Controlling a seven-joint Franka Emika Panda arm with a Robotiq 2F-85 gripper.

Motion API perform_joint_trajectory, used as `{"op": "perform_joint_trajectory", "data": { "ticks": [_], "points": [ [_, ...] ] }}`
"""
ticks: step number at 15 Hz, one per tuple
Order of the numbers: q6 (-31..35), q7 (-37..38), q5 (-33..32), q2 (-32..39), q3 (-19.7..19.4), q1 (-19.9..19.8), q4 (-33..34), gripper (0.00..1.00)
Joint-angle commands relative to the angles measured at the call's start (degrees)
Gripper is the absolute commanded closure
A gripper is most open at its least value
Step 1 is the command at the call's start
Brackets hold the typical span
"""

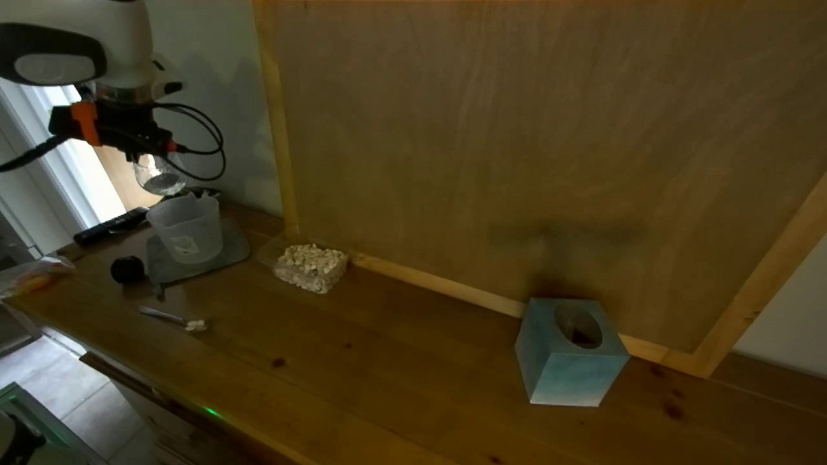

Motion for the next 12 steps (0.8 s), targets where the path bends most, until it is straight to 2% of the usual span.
{"op": "perform_joint_trajectory", "data": {
  "ticks": [1,5,12],
  "points": [
    [0.3,8.2,-8.8,-1.3,-0.7,2.4,2.1,0.99],
    [0.6,19.1,-19.4,-2.4,-1.0,3.5,3.1,0.99],
    [-1.1,35.7,-29.3,-4.3,-1.8,4.9,4.0,0.99]
  ]
}}
